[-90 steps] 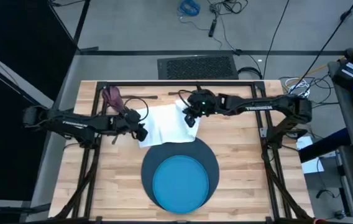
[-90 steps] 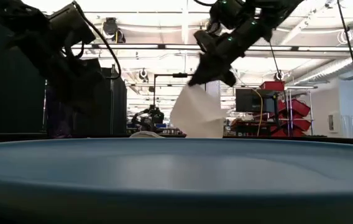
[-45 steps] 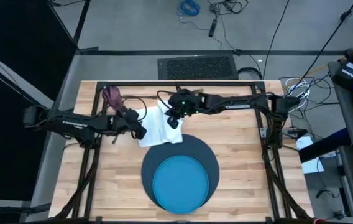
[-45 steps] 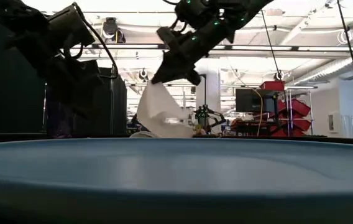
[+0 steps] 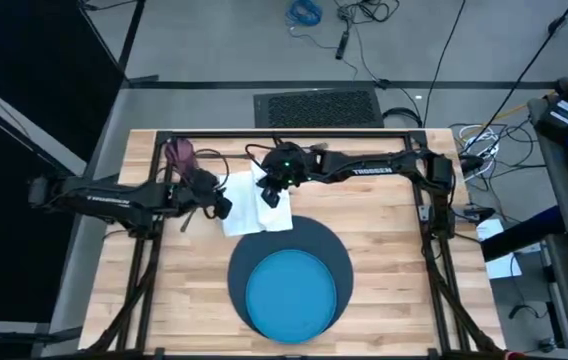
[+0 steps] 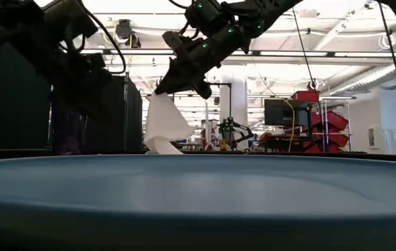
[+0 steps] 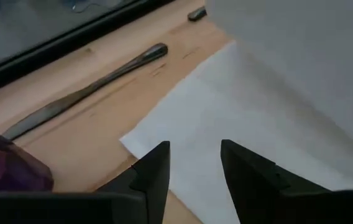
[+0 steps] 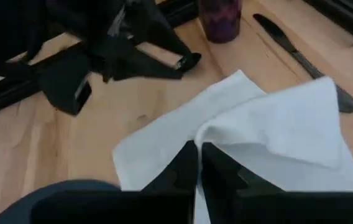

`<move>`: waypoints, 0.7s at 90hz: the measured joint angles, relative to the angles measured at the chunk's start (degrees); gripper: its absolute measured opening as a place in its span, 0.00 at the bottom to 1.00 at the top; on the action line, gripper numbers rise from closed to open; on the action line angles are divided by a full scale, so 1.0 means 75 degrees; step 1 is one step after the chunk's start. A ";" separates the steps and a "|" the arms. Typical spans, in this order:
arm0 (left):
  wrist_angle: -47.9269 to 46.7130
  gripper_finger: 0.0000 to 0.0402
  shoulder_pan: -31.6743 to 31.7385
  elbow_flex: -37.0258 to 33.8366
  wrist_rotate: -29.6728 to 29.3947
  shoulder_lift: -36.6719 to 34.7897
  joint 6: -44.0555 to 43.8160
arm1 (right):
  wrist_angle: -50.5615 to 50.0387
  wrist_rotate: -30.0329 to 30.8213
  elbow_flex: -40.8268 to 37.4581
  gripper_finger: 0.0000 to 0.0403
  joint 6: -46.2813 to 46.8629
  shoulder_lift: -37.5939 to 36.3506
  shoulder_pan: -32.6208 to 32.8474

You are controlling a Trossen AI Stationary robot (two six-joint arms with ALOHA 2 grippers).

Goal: Set table place
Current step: Fold the white table napkin

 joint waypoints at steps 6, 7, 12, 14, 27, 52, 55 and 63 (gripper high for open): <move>-0.0028 0.32 0.0001 0.0000 0.0003 -0.0129 0.0112 | 0.0016 -0.0018 0.0000 0.00 0.0002 0.0000 0.0006; -0.0020 0.32 0.0000 0.0000 0.0003 -0.0159 0.0119 | 0.0024 -0.0030 0.0000 0.00 0.0003 0.0000 0.0006; 0.0008 0.32 0.0003 0.0000 -0.0001 -0.0303 0.0125 | 0.0047 -0.0121 0.0000 0.00 0.0003 0.0000 0.0006; 0.0017 0.32 0.0003 0.0000 -0.0007 -0.0343 0.0125 | 0.0050 -0.0190 0.0000 0.00 0.0003 0.0000 0.0006; -0.0001 0.32 0.0003 0.0000 -0.0024 -0.0468 0.0177 | 0.0294 -0.0464 0.0000 0.00 0.0076 0.0190 0.0047; -0.0001 0.32 0.0009 0.0000 -0.0055 -0.0484 0.0175 | 0.0999 -0.1061 0.0061 0.00 0.0216 0.0789 0.0050; 0.0003 0.32 0.0009 0.0000 -0.0055 -0.0484 0.0175 | 0.1050 -0.1077 0.0061 0.00 0.0175 0.0855 0.0052; -0.0005 0.32 0.0007 0.0000 -0.0054 -0.0484 0.0173 | 0.1233 -0.1287 0.0166 0.01 0.0167 0.0992 0.0064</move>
